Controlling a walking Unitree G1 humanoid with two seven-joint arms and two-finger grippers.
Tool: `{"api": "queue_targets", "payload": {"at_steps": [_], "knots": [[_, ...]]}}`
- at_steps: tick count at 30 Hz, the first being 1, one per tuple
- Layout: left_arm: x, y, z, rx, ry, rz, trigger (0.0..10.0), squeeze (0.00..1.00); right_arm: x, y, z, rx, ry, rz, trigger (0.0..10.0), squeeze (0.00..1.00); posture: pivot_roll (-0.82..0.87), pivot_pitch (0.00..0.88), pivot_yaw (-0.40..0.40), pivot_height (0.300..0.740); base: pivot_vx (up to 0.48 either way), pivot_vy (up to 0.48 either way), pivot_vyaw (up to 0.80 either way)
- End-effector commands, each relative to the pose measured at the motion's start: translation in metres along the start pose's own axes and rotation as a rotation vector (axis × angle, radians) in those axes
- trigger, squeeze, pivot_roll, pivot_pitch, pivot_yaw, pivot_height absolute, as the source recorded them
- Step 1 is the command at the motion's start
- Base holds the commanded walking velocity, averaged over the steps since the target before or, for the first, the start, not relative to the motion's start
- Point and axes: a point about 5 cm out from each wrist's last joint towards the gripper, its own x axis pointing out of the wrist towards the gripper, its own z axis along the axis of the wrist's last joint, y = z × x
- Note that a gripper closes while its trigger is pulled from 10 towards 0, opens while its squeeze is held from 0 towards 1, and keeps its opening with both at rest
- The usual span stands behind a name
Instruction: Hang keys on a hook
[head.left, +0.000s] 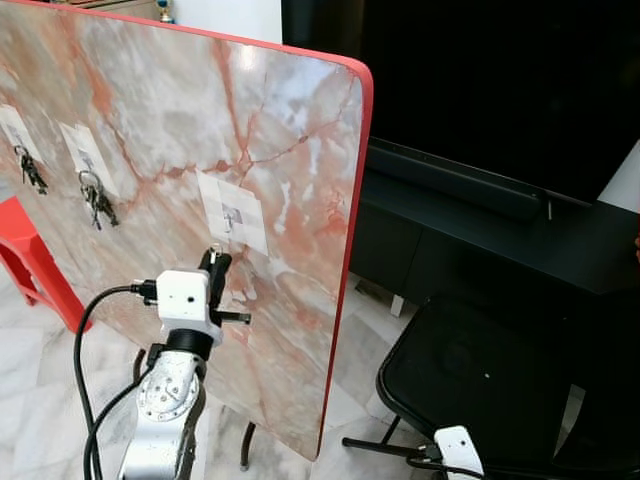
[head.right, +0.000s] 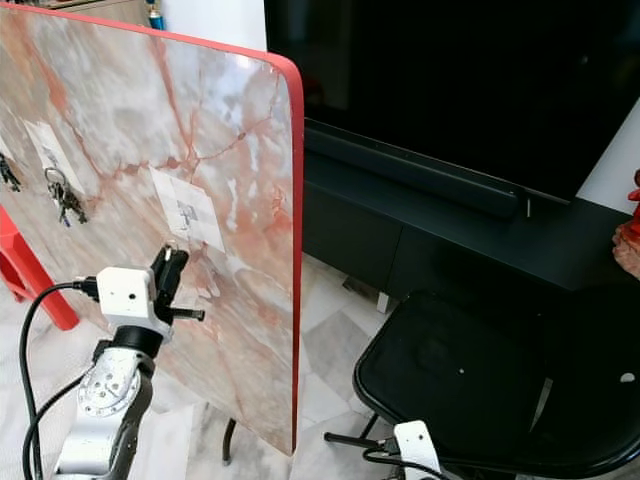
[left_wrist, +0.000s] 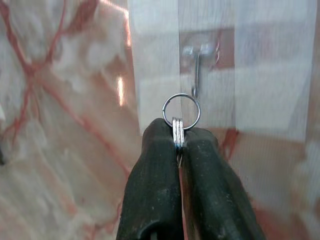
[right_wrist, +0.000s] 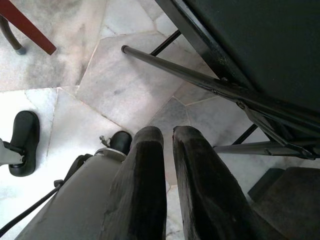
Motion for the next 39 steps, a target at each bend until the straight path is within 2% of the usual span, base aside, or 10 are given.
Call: {"api": "queue_targets", "payload": {"at_steps": [1,39], "knots": [[0.0035,-0.0037,0.0080,0.000,-0.033,-0.016,10.0,0.00,-0.0001,-0.0015,0.0012,-0.002,0.000,-0.004,10.0,0.00,0.04,0.000,-0.059,0.740,0.000,0.000,0.00],[0.0099,-0.0086,0.0114,-0.004,-0.036,-0.023,10.0,0.00,0.0001,-0.0008,0.0021,0.005,0.000,-0.003,10.0,0.00,0.04,0.000,-0.057,0.740,0.000,0.000,0.00]]}}
